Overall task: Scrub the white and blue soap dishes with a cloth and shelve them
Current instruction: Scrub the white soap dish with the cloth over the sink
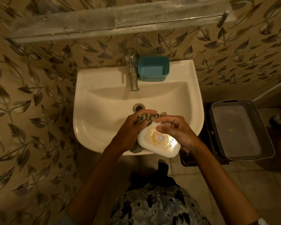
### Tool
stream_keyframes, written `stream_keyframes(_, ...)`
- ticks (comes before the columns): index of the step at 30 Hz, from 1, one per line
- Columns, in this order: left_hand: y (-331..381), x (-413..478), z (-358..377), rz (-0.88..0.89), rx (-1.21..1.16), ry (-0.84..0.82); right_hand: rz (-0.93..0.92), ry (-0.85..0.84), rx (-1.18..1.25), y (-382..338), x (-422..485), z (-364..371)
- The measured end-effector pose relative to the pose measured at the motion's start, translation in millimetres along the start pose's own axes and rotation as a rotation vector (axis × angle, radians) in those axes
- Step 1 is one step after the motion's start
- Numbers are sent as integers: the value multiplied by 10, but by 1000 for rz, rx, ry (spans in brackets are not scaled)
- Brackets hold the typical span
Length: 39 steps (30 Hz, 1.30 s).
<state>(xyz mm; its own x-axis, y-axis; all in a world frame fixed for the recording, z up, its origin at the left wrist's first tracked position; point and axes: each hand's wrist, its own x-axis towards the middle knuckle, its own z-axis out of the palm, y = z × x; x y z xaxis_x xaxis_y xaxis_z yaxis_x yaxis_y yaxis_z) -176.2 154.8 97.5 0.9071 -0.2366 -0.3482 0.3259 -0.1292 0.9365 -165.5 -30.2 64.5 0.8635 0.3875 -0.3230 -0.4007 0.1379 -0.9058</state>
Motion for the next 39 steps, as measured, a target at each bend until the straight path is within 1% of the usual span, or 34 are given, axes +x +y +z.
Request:
stream_keyframes(1,30,27,-4,-19,22,-41,9,-23,-28,-14,4,-23)
stream_keyframes(3,77,75,17,-48,39,-64,-4,-10,-55,-32,18,-53)
stream_keyframes(5,91,100,64,-28,36,-34,-46,53,-49,-51,34,-71)
stream_keyframes(7,49,88,104,3,19,45,-73,128,7,-58,47,-87)
stream_keyframes(8,2,69,115,6,-13,93,-77,177,55,-57,53,-95)
stream_keyframes(10,-115,1,122,6,-151,162,-93,285,145,-54,66,-133)
stream_keyframes(12,-210,-81,141,42,-289,173,-102,321,173,-44,70,-160)
stream_keyframes(13,-238,-105,155,66,-331,167,-95,298,162,-35,67,-162)
stream_keyframes(15,-238,-126,177,97,-349,146,-53,193,100,1,49,-129)
stream_keyframes(17,-182,-103,164,99,-296,123,-14,92,42,42,34,-76)
stream_keyframes(19,-81,-53,104,83,-209,60,3,48,31,61,31,-45)
stream_keyframes(22,72,25,47,58,-84,-87,-9,14,3,34,35,-26)
stream_keyframes(24,120,70,34,48,-86,-109,-33,44,7,18,51,-24)
stream_keyframes(25,119,89,28,53,-86,-85,-47,76,20,14,66,-29)
stream_keyframes(28,48,113,38,87,-91,38,-84,245,116,13,116,-74)
stream_keyframes(30,-36,84,67,97,-184,84,-94,389,231,6,139,-112)
stream_keyframes(32,-138,-1,132,119,-253,87,-79,527,369,-1,171,-136)
stream_keyframes(34,-248,-96,232,117,-221,20,-53,618,524,-24,213,-151)
stream_keyframes(36,-343,-181,333,136,-190,-28,-18,629,619,-62,247,-176)
stream_keyframes(37,-367,-204,352,139,-228,-6,-4,608,652,-86,252,-190)
stream_keyframes(39,-320,-209,315,72,-424,120,10,532,711,-116,248,-218)
